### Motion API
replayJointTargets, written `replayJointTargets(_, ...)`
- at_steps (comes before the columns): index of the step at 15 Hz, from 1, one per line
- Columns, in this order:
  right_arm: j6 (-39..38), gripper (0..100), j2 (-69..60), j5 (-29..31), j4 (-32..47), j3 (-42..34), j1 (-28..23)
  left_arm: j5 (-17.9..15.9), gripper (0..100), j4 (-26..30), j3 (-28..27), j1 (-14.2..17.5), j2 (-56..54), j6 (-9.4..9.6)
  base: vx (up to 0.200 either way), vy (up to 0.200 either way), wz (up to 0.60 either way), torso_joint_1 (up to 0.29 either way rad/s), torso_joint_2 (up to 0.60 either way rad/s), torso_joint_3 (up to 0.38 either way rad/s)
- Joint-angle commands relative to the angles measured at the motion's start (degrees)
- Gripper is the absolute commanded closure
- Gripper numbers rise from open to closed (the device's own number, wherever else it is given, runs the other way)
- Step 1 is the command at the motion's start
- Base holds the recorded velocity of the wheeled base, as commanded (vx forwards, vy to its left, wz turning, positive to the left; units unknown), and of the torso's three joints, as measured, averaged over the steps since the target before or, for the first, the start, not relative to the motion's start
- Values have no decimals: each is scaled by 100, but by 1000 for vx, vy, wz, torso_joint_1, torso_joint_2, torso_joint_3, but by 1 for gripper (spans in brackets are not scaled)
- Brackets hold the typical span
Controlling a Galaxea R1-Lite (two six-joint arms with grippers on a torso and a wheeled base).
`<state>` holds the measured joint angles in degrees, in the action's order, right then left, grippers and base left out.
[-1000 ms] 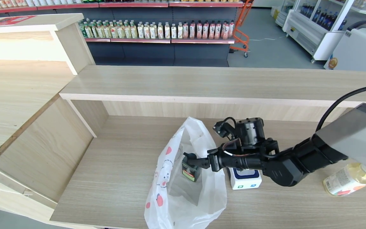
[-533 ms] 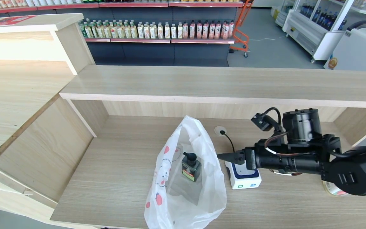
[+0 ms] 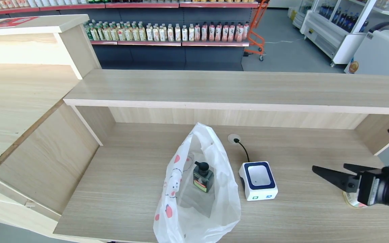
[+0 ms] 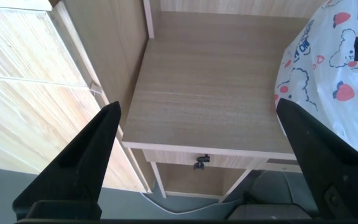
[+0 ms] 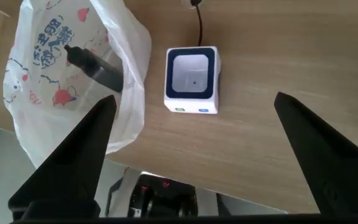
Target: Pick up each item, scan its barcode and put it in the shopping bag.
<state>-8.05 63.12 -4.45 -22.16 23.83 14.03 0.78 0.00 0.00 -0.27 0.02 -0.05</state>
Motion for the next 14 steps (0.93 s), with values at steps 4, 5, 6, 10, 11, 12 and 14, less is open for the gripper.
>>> replayJointTargets(4,550,0,-5662,735,2199,-2383,-1456,1,0,0,0,0,-2,5,0,0,0,0,0,0)
replayJointTargets(5,699,0,-5917,726,2207,-2383,-1491,1,0,0,0,0,-2,-4,0,0,0,0,0,0)
replayJointTargets(6,892,0,-6242,700,2216,-2383,-1403,1,0,0,0,0,-2,-4,0,0,0,0,0,0)
replayJointTargets(10,717,0,-6312,665,2216,-2383,-1386,1,0,0,0,0,-2,-4,0,0,0,0,0,0)
replayJointTargets(11,717,0,-6312,665,2216,-2383,-1386,1,0,0,0,0,-2,-4,0,0,0,0,0,0)
replayJointTargets(12,717,0,-6312,665,2216,-2383,-1386,1,0,0,0,0,-2,5,0,0,0,0,0,0)
replayJointTargets(14,734,0,-6312,665,2216,-2383,-1386,1,0,0,0,0,-2,-4,0,0,0,0,0,0)
